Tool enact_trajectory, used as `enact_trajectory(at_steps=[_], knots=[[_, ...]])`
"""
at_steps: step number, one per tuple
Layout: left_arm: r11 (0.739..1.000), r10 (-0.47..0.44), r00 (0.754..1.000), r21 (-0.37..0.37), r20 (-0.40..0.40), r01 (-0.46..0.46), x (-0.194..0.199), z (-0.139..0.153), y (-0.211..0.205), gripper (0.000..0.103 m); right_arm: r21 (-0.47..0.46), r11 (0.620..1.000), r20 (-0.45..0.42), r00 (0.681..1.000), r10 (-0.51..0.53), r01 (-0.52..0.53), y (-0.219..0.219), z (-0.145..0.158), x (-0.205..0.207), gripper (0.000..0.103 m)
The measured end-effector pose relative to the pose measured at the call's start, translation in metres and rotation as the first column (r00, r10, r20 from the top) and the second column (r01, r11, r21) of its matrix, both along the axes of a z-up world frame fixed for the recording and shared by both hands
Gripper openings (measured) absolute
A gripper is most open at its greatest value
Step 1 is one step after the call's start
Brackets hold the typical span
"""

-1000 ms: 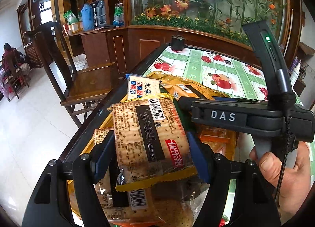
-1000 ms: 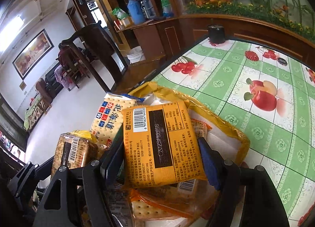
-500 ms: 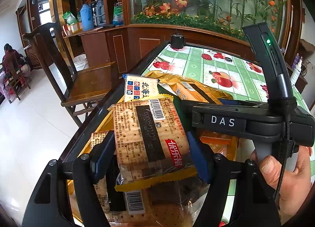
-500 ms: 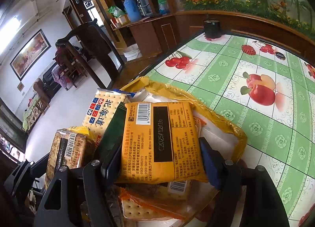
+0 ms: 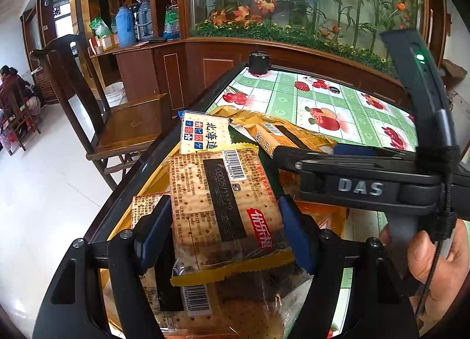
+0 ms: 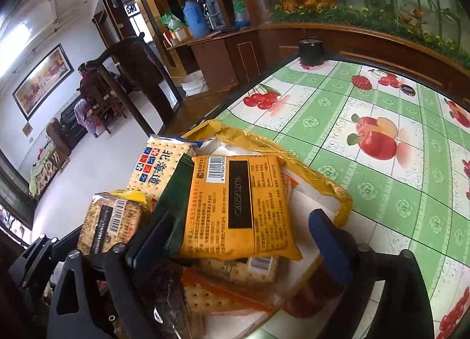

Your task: Organize snacks

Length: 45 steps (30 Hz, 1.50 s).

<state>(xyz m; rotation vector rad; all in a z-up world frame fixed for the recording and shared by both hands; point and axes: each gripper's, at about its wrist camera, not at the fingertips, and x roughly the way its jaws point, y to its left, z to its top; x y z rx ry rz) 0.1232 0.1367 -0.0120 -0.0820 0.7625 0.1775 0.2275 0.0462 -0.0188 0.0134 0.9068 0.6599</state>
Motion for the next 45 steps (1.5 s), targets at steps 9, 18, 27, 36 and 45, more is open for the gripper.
enact_trajectory(at_steps=[9, 18, 27, 36, 45], knots=[[1.000, 0.014, 0.999, -0.022, 0.029, -0.013, -0.010, 0.008, -0.001, 0.085, 0.040, 0.999, 0.017, 0.999, -0.028, 0.027, -0.030, 0.015, -0.023, 0.102], [1.000, 0.022, 0.995, -0.008, 0.096, -0.022, -0.039, 0.023, -0.008, 0.088, 0.093, 0.995, 0.041, 0.998, -0.038, 0.034, -0.062, 0.031, -0.045, 0.102], [0.997, 0.055, 0.981, 0.050, 0.186, -0.066, -0.089, 0.045, -0.009, 0.088, 0.113, 0.992, 0.129, 0.991, 0.043, -0.058, -0.077, 0.049, -0.086, 0.103], [0.995, 0.072, 0.977, 0.054, 0.200, -0.084, -0.126, 0.048, -0.005, 0.088, 0.052, 0.981, 0.248, 0.954, 0.171, -0.189, -0.069, 0.061, -0.139, 0.103], [0.994, 0.094, 0.970, 0.040, 0.222, -0.106, -0.161, 0.049, -0.002, 0.088, 0.010, 0.948, 0.301, 0.905, 0.299, -0.317, -0.059, 0.057, -0.178, 0.103]])
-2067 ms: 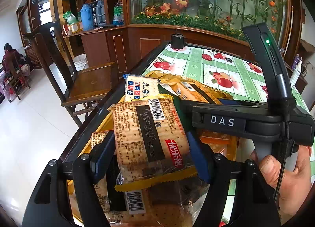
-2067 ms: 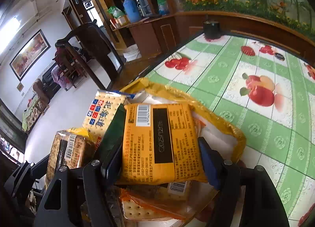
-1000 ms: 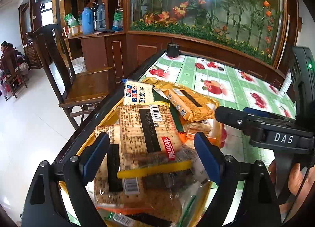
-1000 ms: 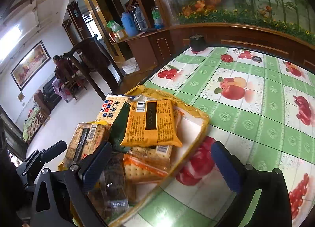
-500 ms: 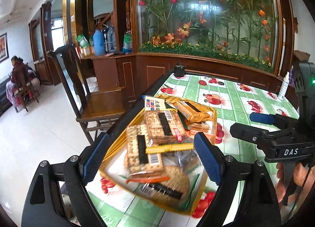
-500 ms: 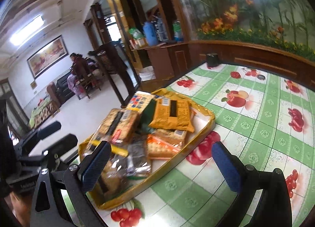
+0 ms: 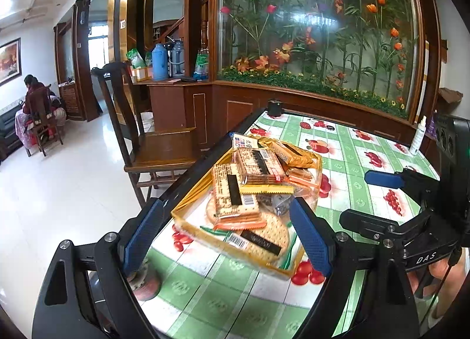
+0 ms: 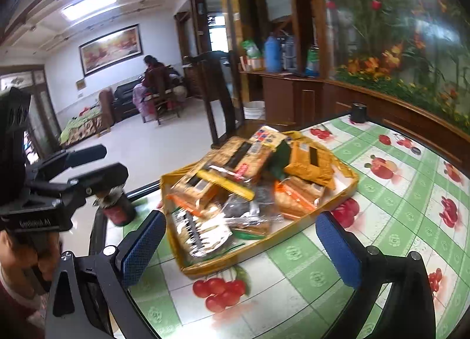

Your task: Organize snacks

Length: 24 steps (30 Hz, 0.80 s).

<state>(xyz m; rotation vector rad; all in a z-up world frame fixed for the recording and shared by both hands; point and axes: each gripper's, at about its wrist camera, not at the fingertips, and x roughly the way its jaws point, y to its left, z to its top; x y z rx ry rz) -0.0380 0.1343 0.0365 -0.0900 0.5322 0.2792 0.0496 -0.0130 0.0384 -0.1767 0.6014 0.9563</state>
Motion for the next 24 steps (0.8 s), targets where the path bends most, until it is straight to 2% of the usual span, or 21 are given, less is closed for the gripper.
enact_trajectory(at_steps=[4, 10, 24], knots=[[0.998, 0.020, 1.000, 0.062, 0.008, -0.020, -0.013, 0.001, -0.008, 0.088, -0.009, 0.999, 0.016, 0.999, 0.038, -0.037, 0.005, -0.001, -0.010, 0.103], [0.973, 0.075, 0.997, 0.216, 0.029, -0.079, -0.023, 0.003, -0.024, 0.088, -0.020, 0.998, 0.042, 0.998, 0.056, -0.055, 0.007, 0.000, -0.017, 0.103], [0.986, 0.046, 0.998, 0.158, 0.045, -0.053, -0.032, 0.012, -0.022, 0.088, -0.052, 0.995, 0.076, 0.993, 0.089, -0.085, 0.014, 0.003, -0.023, 0.103]])
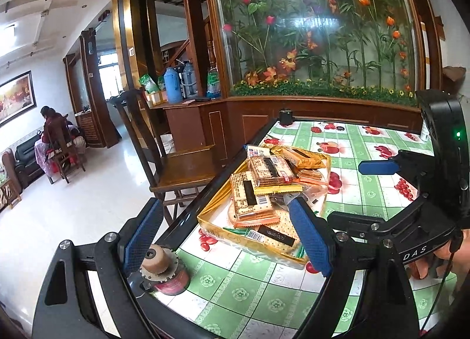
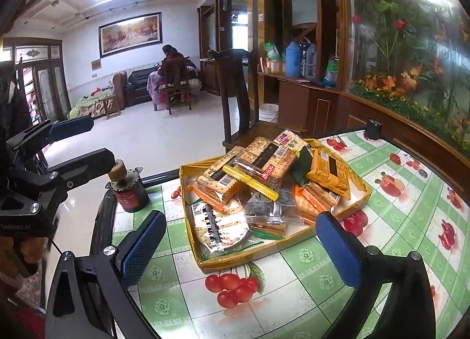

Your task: Organize snacks

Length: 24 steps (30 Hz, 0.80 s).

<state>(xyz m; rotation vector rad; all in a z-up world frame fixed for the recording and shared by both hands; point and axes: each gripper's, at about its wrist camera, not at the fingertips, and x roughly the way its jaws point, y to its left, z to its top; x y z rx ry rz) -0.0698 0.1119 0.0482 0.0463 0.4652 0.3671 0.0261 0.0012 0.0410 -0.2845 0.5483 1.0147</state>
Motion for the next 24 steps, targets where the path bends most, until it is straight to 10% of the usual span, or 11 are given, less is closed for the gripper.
enact_trajectory(at_steps=[24], knots=[[0.996, 0.019, 0.999, -0.082, 0.040, -0.016, -0.011, 0.008, 0.018, 0.088, -0.059, 0.994, 0.064, 0.993, 0.099, -0.095, 0.019, -0.001, -0.007, 0.103]])
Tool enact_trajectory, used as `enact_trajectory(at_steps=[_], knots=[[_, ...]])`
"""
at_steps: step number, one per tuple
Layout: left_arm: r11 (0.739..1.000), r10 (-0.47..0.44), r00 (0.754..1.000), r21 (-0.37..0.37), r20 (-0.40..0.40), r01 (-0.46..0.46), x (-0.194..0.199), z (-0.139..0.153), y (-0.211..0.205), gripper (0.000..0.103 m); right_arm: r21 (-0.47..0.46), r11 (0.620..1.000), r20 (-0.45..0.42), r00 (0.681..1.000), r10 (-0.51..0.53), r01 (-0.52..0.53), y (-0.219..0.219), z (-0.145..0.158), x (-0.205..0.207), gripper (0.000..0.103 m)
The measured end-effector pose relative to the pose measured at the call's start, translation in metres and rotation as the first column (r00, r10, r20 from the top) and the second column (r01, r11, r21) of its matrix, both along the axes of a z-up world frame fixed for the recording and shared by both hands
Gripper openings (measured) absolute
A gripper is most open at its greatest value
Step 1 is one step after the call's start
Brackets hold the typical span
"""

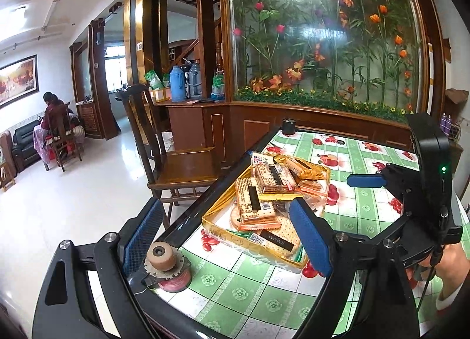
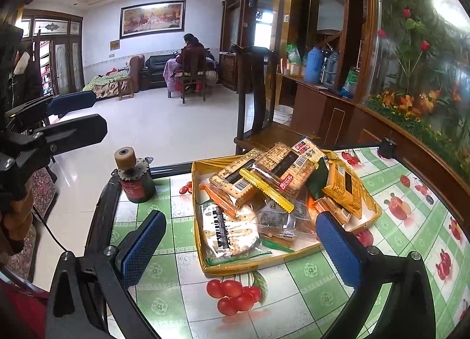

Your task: Organize snacks

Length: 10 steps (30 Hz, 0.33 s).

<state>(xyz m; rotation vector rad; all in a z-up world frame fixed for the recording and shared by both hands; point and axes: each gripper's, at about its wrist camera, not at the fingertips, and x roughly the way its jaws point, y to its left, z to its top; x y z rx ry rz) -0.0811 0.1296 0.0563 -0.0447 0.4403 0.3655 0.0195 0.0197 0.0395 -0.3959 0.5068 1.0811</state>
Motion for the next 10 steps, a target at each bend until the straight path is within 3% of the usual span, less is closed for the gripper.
enact_trajectory(at_steps=[4, 10], knots=[[0.999, -0.003, 1.000, -0.049, 0.007, 0.004, 0.0011, -0.0011, 0.0074, 0.088, 0.005, 1.000, -0.002, 1.000, -0.001, 0.001, -0.0020, 0.0003, 0.0003, 0.103], [0.999, -0.016, 1.000, -0.033, 0.005, 0.016, 0.0024, 0.0002, 0.0051, 0.088, 0.006, 1.000, -0.004, 1.000, -0.001, 0.001, -0.0024, 0.0003, 0.0002, 0.103]])
